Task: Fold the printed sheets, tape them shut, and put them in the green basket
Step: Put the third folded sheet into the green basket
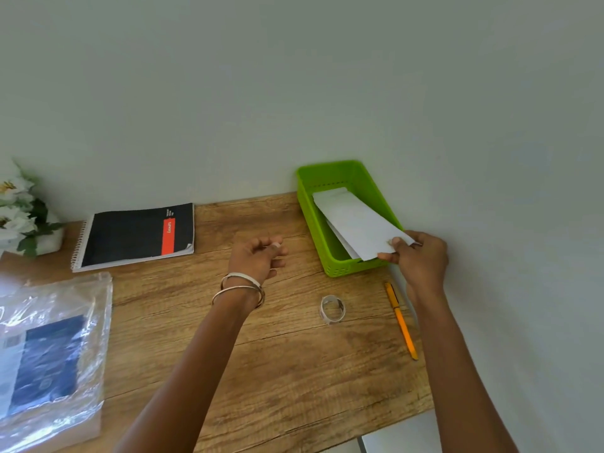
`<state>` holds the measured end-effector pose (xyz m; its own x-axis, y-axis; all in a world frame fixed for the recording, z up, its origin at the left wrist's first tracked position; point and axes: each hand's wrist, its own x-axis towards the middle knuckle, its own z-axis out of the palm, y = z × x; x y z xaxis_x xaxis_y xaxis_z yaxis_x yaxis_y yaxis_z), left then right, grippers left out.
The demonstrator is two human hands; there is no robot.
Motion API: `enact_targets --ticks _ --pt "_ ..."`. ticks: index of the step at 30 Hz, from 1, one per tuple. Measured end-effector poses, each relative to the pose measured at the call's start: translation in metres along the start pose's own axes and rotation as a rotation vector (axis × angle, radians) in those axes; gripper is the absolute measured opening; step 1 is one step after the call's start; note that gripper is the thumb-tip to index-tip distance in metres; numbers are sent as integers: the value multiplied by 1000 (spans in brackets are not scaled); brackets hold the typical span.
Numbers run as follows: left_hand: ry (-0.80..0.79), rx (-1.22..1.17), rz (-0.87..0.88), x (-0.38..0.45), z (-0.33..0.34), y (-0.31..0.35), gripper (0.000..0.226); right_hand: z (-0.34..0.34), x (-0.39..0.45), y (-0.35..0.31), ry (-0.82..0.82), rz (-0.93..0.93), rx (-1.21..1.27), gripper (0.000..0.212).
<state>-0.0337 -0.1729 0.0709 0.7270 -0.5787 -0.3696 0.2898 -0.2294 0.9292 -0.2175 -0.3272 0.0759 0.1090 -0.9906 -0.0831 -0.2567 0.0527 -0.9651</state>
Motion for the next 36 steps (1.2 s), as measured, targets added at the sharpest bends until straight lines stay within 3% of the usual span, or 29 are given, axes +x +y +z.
enact_targets --ticks 5,8,13,17,20,22,24,29,36 --pt "-12 28 -18 -4 2 -6 13 3 9 -6 -7 -63 2 16" --pt "-35 70 -6 -7 4 -11 12 6 13 -6 -22 -161 -151 35" --pt "-153 221 118 -13 6 -21 10 -1 14 7 48 -297 -406 48" --pt "-332 493 184 -16 6 -44 41 -17 -10 23 139 -469 -607 38" --pt "-444 838 299 -17 15 -71 75 -25 -35 50 152 -426 -634 29" --pt "-426 995 347 -19 25 -90 87 -29 -47 76 122 -400 -685 24" --pt "-370 995 371 -21 34 -107 87 -32 -59 99 125 -413 -804 23" --pt "-153 908 505 -27 51 -128 61 -41 -76 129 206 -399 -1021 25" --pt "-94 882 519 -45 86 -124 54 -47 -74 142 156 -341 -912 28"
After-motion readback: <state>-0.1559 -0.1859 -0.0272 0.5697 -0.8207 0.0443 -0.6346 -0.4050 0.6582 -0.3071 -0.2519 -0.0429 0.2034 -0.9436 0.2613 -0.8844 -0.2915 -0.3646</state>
